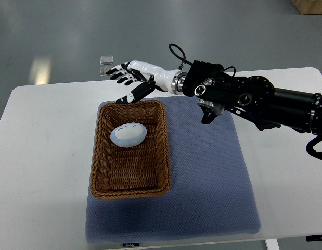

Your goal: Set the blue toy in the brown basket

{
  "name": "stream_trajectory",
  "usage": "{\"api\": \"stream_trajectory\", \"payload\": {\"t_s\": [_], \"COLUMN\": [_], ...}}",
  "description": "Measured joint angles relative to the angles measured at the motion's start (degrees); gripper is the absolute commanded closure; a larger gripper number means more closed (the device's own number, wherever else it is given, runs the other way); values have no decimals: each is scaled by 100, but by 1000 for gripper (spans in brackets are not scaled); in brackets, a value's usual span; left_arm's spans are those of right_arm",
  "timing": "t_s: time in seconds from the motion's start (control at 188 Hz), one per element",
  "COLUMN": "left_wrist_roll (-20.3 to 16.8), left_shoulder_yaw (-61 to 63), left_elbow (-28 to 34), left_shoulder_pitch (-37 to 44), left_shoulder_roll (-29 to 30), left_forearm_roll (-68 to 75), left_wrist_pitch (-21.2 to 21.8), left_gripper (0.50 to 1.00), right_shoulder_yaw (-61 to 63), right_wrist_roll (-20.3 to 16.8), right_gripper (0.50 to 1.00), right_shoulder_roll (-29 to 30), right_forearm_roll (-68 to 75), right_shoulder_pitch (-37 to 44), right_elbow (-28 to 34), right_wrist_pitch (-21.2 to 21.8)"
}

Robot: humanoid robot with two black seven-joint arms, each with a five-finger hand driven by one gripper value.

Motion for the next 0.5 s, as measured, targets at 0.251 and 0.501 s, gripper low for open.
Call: {"api": "stream_trajectory", "payload": {"t_s": [0.251, 0.501], "left_wrist_roll": [7, 8], "left_shoulder_yaw": [-4, -5], "left_elbow": [2, 1], "left_shoulder_pitch": [0, 0], "left_shoulder_roll": [0, 0], "left_forearm_roll": [0, 0], "left_wrist_pitch": [0, 0], "left_gripper": [500, 500], "right_shoulder_yaw": [2767, 5082], "right_wrist_roll": [372, 479], "right_gripper": [593, 589], "right_shoulder_roll": [-503, -234], "right_forearm_roll": [427, 521], "right_shoulder_pitch": [-1578, -3225], "right_elbow": [9, -34], "right_wrist_pitch": [155, 735]}}
